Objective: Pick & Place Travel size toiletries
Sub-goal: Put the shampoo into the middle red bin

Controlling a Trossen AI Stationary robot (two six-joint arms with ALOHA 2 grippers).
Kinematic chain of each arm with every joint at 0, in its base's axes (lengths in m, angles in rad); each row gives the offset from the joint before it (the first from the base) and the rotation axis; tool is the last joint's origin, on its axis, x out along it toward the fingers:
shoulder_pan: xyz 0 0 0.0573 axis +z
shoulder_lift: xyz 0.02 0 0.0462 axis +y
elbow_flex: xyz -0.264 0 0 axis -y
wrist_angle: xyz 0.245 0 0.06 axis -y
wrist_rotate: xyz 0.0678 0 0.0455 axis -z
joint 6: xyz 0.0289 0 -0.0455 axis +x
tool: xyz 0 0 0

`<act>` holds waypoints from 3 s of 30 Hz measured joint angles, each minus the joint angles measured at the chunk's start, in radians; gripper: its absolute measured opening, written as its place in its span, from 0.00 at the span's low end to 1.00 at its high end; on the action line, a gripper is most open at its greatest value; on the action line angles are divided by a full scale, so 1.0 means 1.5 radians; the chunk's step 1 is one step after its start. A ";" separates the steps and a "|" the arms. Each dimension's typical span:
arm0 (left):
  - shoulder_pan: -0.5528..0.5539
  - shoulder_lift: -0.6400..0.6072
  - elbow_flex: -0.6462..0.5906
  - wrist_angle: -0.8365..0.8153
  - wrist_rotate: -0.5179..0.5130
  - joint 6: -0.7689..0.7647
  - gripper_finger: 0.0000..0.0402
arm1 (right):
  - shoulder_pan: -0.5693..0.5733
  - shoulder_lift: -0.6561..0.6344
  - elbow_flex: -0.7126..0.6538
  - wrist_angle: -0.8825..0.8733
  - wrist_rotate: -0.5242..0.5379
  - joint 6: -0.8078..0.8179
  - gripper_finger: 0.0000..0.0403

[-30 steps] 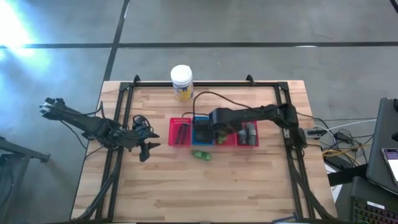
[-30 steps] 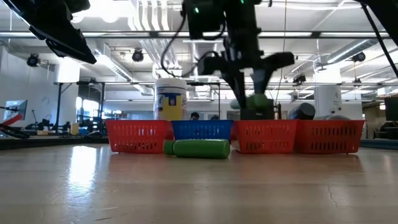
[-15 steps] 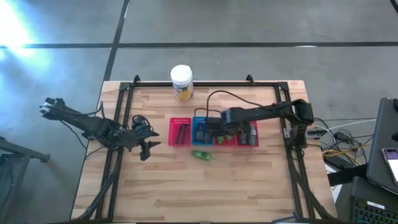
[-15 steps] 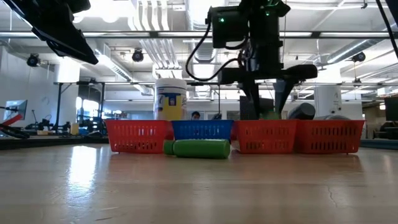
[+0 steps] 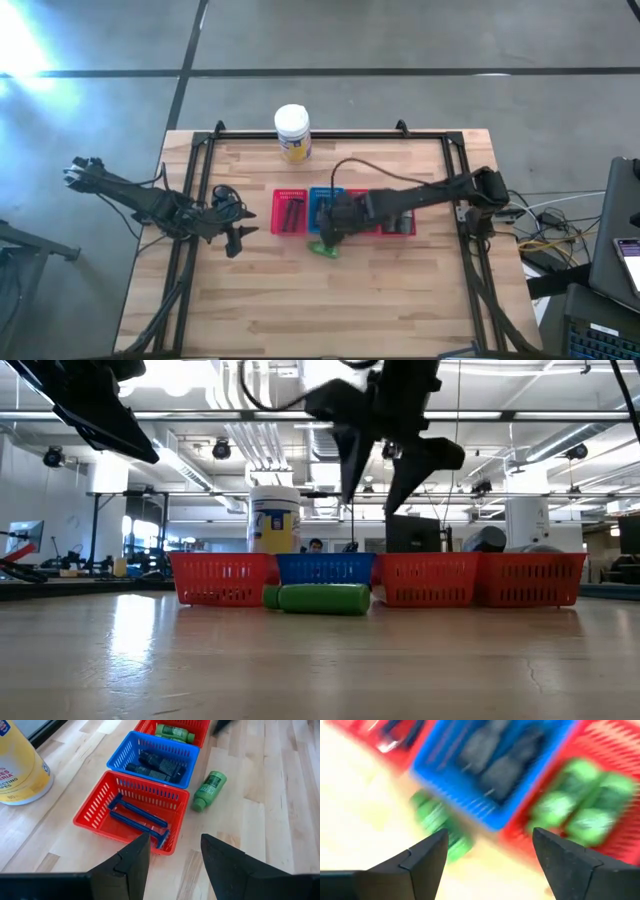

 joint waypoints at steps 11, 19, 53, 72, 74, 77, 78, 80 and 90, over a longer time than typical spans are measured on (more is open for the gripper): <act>0.000 0.000 0.000 0.001 -0.003 -0.006 0.45 | 0.101 0.092 0.002 0.091 -0.038 -0.139 0.67; 0.000 0.000 -0.001 0.000 0.000 -0.030 0.45 | 0.104 0.091 0.002 0.110 -0.036 -0.215 0.63; 0.000 0.000 -0.001 0.001 -0.023 -0.033 0.45 | 0.062 0.094 -0.081 0.252 -0.031 -0.405 0.69; 0.000 0.001 -0.002 0.001 -0.024 -0.031 0.45 | 0.057 0.093 -0.151 0.337 -0.033 -0.389 0.71; 0.000 0.001 -0.001 0.001 -0.024 -0.031 0.45 | 0.057 0.093 -0.155 0.347 -0.033 -0.389 0.72; 0.000 0.001 -0.002 0.001 -0.024 -0.031 0.45 | 0.057 0.092 -0.162 0.352 -0.033 -0.391 0.72; 0.000 0.001 -0.003 0.001 -0.024 -0.031 0.45 | 0.057 0.091 -0.164 0.351 -0.032 -0.392 0.72; 0.000 0.000 -0.006 0.001 -0.024 -0.031 0.45 | 0.057 0.091 -0.167 0.351 -0.025 -0.392 0.71; 0.000 0.001 -0.011 0.000 -0.024 -0.032 0.45 | 0.056 0.094 -0.166 0.373 -0.001 -0.390 0.63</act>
